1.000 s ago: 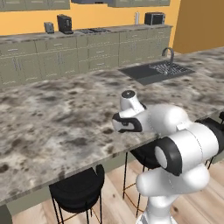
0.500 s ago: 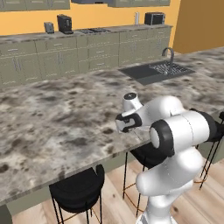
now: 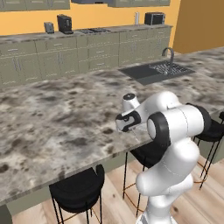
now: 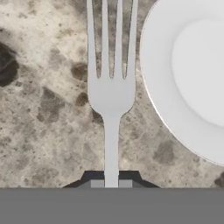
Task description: Take the fork and place it on the left side of the plate. Then take the spoon and place it on the right side of the plate. Make sure they're directly next to the plate.
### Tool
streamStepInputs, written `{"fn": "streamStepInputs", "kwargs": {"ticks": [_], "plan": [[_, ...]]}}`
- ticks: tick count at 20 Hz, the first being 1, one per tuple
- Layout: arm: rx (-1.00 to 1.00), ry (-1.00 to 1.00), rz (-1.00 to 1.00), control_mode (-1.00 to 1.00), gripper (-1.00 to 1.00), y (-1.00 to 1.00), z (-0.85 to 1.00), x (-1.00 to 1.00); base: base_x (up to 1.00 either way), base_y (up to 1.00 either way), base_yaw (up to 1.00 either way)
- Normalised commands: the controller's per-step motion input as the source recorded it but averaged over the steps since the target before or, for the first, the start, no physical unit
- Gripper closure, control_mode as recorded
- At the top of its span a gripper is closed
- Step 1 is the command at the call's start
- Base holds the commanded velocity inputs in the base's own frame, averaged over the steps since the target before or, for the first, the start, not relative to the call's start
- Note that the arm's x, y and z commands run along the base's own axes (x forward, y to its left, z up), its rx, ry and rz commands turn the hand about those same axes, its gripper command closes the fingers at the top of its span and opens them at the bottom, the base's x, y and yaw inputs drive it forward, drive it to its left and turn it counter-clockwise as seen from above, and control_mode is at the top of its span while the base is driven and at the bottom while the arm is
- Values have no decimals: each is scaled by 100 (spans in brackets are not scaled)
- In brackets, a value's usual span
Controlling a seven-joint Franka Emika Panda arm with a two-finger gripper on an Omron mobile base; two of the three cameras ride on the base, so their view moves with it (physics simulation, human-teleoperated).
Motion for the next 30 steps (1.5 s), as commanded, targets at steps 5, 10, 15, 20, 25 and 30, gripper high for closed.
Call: {"fn": "streamStepInputs", "kwargs": {"ticks": [5,10,15,20,25,30], "plan": [[0,0,-3,-100,100,0,-12,19,0,0,0],[0,1,1,-100,100,0,-14,35,0,0,0],[0,2,6,-100,100,0,-19,30,0,0,0],[0,0,5,-100,100,0,-21,27,0,0,0],[0,0,3,-100,100,0,-20,24,0,0,0],[0,0,2,-100,100,0,-22,23,0,0,0]]}}
